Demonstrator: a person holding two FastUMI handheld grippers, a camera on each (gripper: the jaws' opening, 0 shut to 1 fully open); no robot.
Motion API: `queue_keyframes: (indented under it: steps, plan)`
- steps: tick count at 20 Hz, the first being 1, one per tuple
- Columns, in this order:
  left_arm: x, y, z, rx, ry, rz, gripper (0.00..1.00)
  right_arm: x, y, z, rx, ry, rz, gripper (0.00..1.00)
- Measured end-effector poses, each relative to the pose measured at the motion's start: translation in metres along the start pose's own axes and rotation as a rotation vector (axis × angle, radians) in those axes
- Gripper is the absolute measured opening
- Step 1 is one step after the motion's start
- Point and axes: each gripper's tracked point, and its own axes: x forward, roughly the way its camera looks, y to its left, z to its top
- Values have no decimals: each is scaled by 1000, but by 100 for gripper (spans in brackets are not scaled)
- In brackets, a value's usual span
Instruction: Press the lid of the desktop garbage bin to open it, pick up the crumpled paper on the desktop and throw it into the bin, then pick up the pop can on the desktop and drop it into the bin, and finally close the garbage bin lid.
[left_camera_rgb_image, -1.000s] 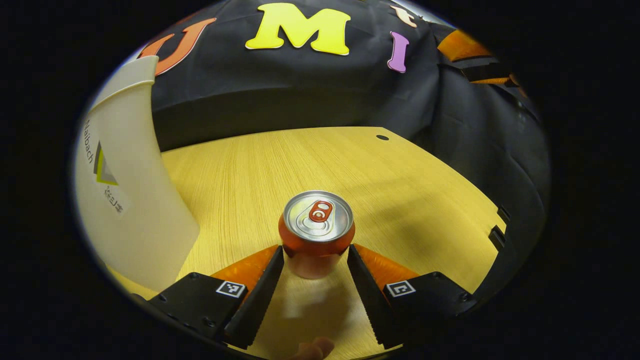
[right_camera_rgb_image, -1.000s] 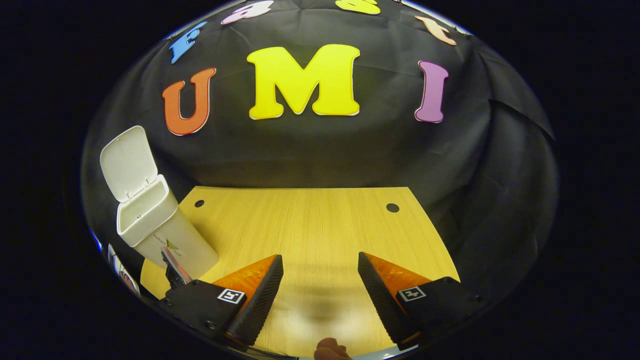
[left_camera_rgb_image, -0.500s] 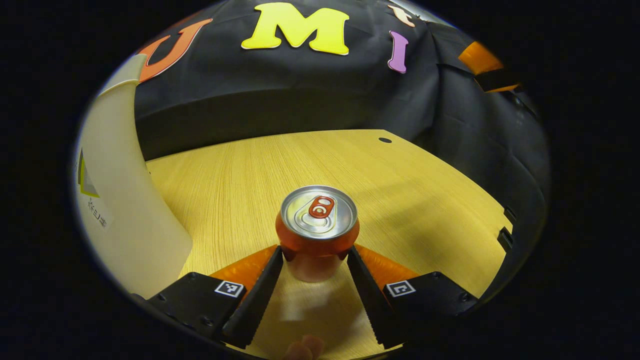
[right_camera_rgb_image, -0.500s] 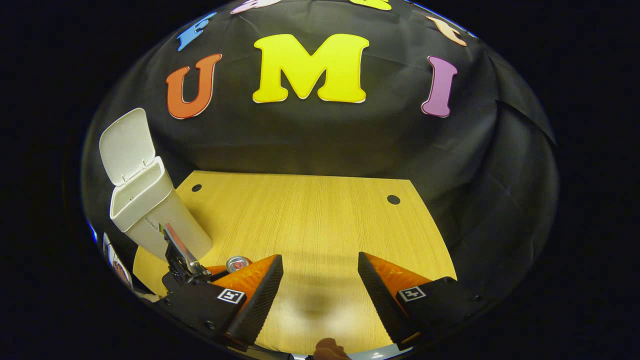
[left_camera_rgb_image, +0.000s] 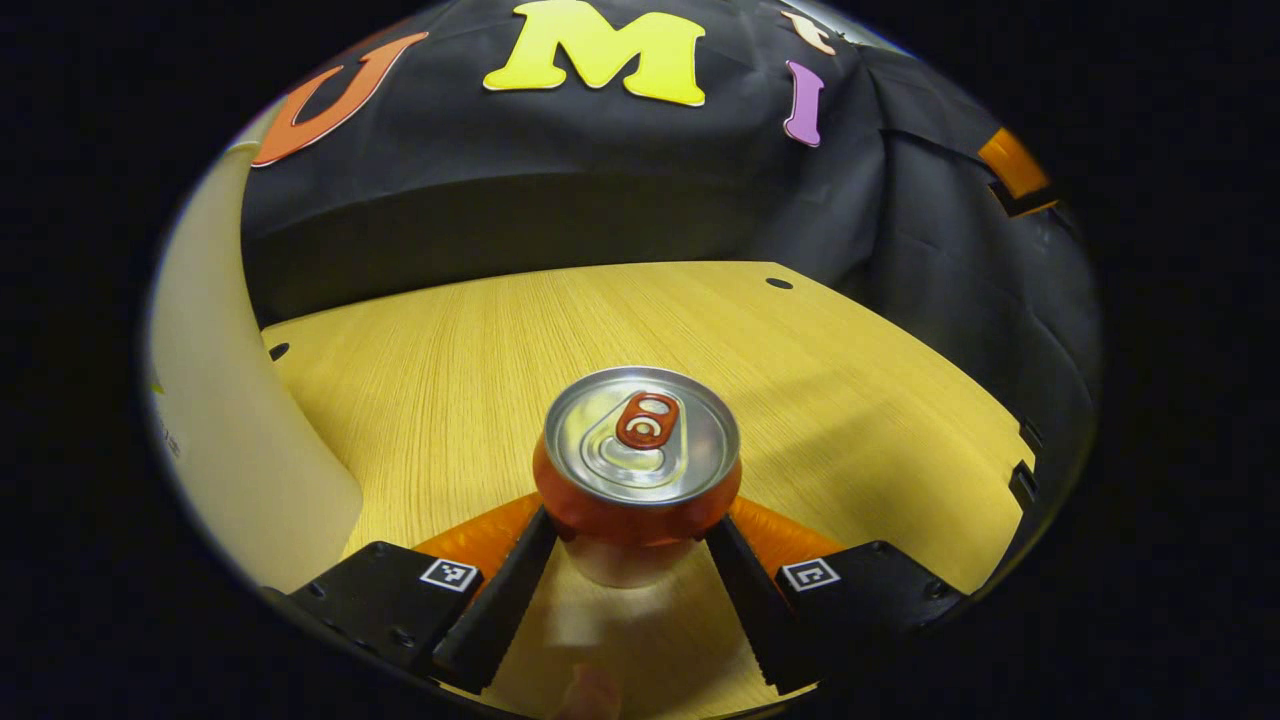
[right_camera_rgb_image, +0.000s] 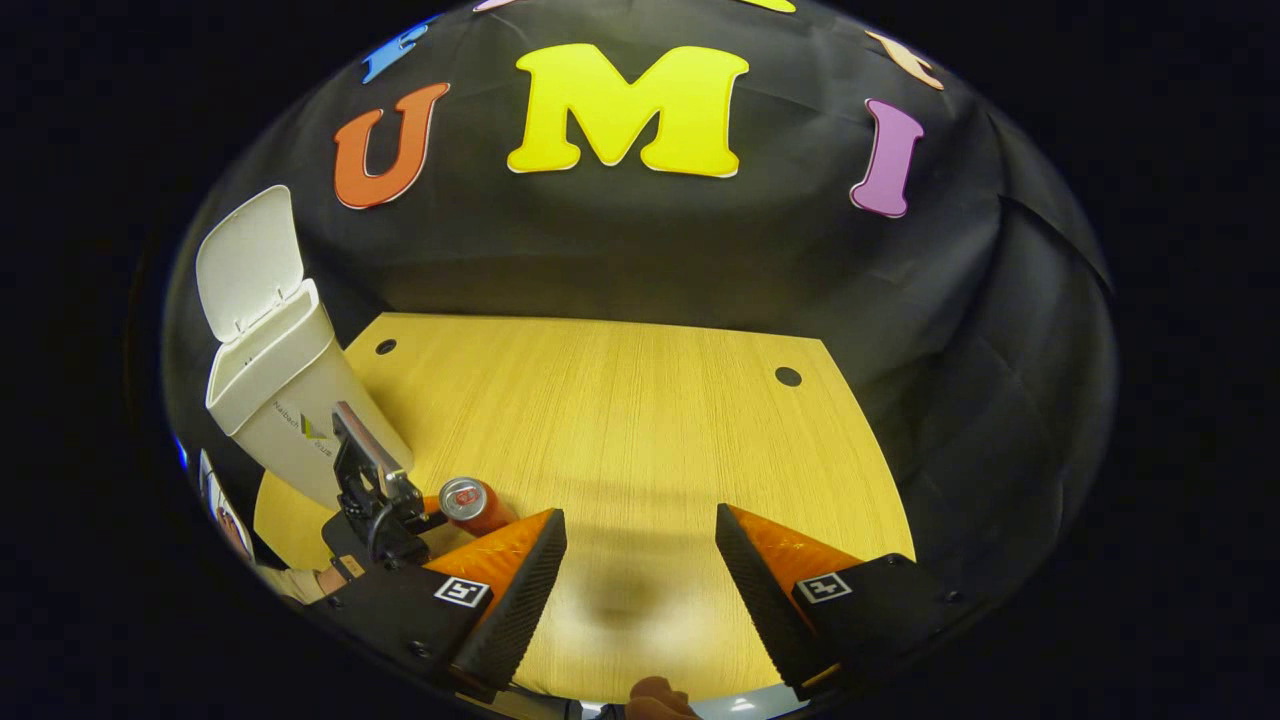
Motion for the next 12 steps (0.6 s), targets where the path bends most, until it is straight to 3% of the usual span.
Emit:
queue_keyframes:
  steps: [5,8,12]
  plan:
    - [-2,1,4,25,-12,6,95,2,-7,-11,31,20,-6,95]
    - [-6,2,12,35,-17,29,87,-3,-17,-19,54,25,-4,95]
    - [-30,2,17,-33,-8,47,86,-10,-27,-19,54,17,1,95]
